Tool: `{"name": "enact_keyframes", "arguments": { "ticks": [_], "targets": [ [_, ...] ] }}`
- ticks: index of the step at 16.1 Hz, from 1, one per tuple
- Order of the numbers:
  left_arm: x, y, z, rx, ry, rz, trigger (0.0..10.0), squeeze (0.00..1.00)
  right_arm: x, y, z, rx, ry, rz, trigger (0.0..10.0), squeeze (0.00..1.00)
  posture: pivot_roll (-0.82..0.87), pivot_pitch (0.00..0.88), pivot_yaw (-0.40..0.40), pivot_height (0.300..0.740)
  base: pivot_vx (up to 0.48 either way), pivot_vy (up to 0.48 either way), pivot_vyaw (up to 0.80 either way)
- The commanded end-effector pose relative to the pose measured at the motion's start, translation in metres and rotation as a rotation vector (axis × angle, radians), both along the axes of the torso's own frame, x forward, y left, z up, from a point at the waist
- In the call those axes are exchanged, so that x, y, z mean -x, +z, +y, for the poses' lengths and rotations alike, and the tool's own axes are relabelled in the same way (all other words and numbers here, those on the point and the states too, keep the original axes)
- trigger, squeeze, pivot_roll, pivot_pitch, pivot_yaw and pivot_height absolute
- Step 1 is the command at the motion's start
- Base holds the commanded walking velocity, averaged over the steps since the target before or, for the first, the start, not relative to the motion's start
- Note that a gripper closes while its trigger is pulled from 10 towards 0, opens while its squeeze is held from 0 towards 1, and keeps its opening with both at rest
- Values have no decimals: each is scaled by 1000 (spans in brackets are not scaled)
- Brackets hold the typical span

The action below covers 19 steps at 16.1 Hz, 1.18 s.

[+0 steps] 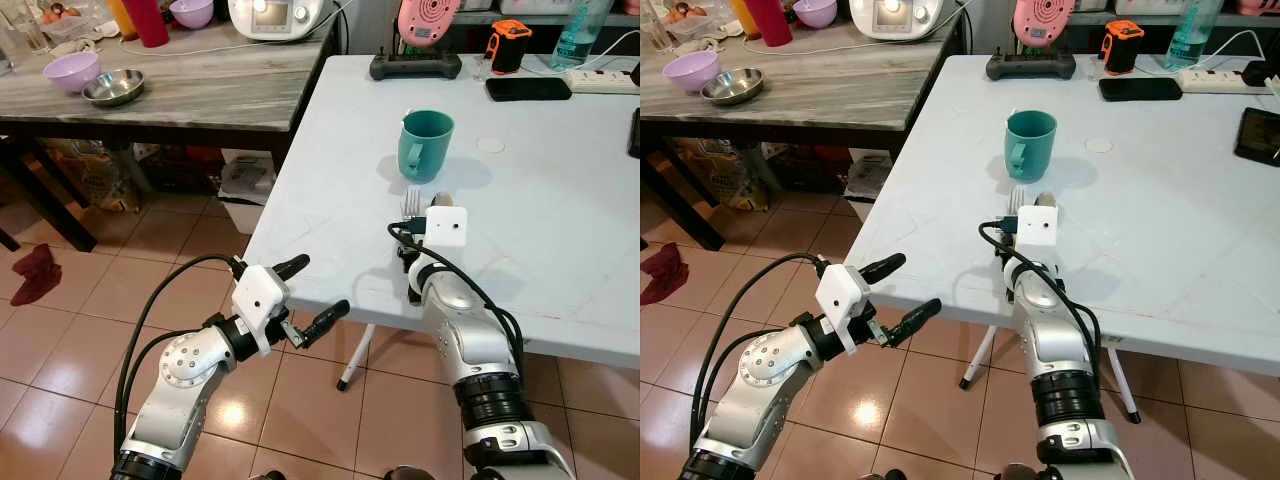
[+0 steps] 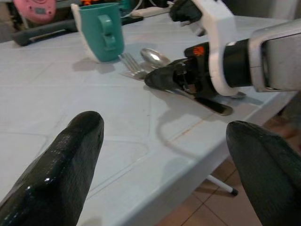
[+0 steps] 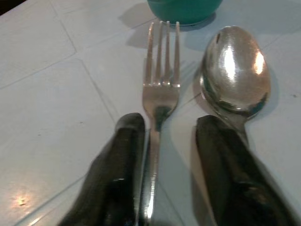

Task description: Setting the table

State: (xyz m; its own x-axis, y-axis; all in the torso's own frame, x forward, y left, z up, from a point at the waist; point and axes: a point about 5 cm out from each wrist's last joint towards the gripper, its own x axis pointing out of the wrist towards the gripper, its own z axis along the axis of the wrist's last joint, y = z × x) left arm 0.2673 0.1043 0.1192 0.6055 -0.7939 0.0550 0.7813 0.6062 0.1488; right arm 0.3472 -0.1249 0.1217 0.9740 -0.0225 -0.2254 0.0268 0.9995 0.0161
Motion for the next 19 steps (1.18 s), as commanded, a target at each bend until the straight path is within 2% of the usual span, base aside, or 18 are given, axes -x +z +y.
{"name": "enact_keyframes", "arguments": {
  "ticks": [1,10,13,15,16,18,19],
  "targets": [
    [2,0,2,-11,-17,4,10000,0,15,-42,4,-9,24,206,0,0,-190,138,106,740,0,0,0],
    [5,0,0,-6,-44,8,10000,0,15,-45,-1,-13,-8,211,0,0,-184,136,108,740,0,0,0],
    [5,0,-1,-8,-43,7,10000,0,16,-45,-1,-51,-29,210,0,0,-186,140,110,740,0,0,0],
    [3,0,1,-11,-24,-1,10000,0,11,-30,-1,-77,-31,122,0,0,-186,139,111,740,0,0,0],
    [-1,1,4,-12,21,-17,10000,0,9,-14,-1,-77,-33,33,0,0,-184,138,109,740,0,0,0],
    [-6,2,7,1,75,-11,10000,0,9,-2,-1,-61,-28,-30,0,0,-185,135,107,740,0,0,0],
    [-13,1,12,19,155,13,10000,0,11,12,-3,-61,-32,-106,0,0,-185,127,107,740,0,0,0]
  ]
}}
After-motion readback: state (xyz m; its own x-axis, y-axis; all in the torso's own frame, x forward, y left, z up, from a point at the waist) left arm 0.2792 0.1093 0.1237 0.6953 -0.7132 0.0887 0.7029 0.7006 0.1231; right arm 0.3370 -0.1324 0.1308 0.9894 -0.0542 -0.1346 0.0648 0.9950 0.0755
